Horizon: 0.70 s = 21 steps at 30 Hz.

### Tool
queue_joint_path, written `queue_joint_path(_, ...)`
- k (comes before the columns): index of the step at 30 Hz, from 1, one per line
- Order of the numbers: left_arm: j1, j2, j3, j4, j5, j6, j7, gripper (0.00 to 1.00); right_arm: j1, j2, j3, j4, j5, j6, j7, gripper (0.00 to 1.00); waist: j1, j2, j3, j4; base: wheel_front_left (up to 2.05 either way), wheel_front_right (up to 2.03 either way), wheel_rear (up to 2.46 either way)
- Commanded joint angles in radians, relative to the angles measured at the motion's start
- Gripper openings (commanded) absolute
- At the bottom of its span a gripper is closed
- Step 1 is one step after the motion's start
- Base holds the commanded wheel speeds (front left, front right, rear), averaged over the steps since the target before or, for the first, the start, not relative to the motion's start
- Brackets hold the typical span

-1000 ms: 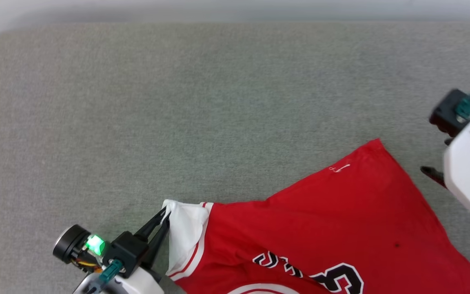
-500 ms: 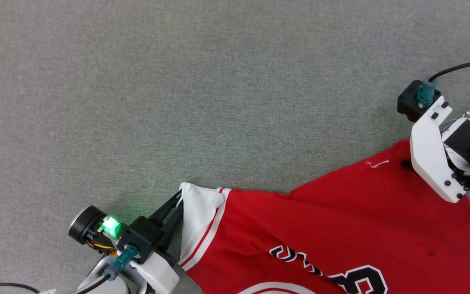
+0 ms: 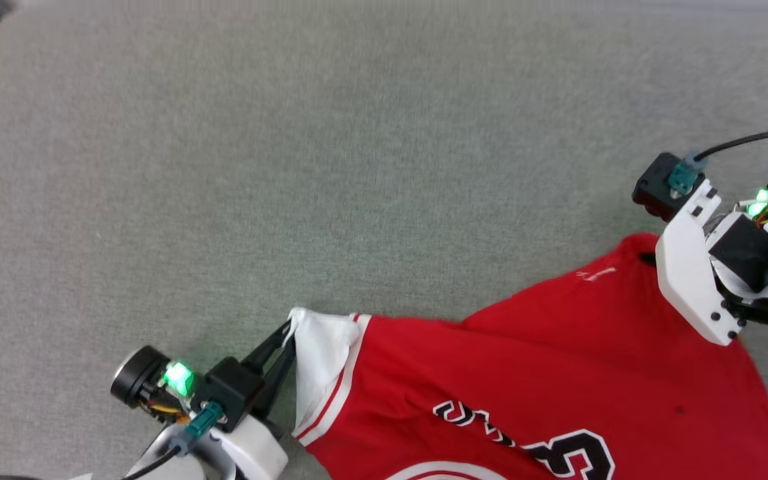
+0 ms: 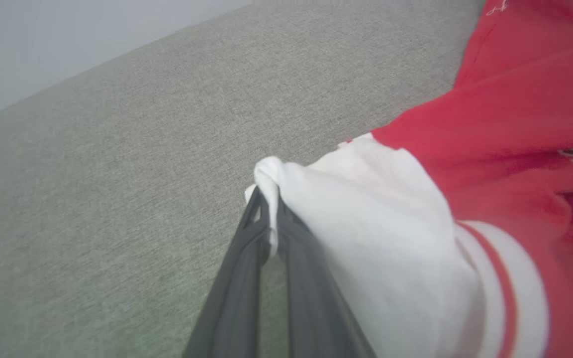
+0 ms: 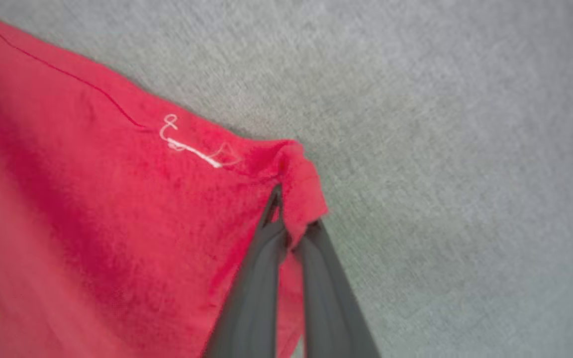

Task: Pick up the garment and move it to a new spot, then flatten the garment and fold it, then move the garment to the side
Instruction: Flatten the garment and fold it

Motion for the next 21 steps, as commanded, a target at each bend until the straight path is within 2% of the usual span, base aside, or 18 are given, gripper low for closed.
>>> queue_joint_path(1, 0.025, 0.01, 0.001, 0.008, -0.003, -0.004, -0.004, 0.0, 0.006, 0.004, -0.001, 0.002, 0.012, 0.0, -0.049, 0.0, -0.0001, -0.0001, -0.082, -0.023, 0.0, 0.0, 0.0)
queue_joint_path(9, 0.0, 0.049, 0.014, 0.004, -0.001, -0.013, 0.002, 0.0, 0.023, -0.032, -0.041, -0.001, 0.019, -0.001, -0.281, 0.0, -0.0001, -0.0001, -0.251, -0.058, 0.0, 0.0, 0.0)
queue_joint_path(15, -0.088, 0.069, 0.034, -0.017, 0.021, -0.028, 0.035, 0.0, -0.003, -0.045, -0.067, -0.007, -0.001, -0.001, -0.363, 0.0, -0.0001, -0.0001, -0.308, -0.08, 0.0, 0.0, 0.0)
queue_joint_path(21, -0.27, 0.054, 0.061, -0.005, 0.044, -0.091, 0.08, 0.0, -0.072, -0.026, -0.13, 0.003, -0.054, -0.001, -0.423, 0.0, -0.0001, -0.0001, -0.304, -0.108, 0.0, 0.0, 0.0)
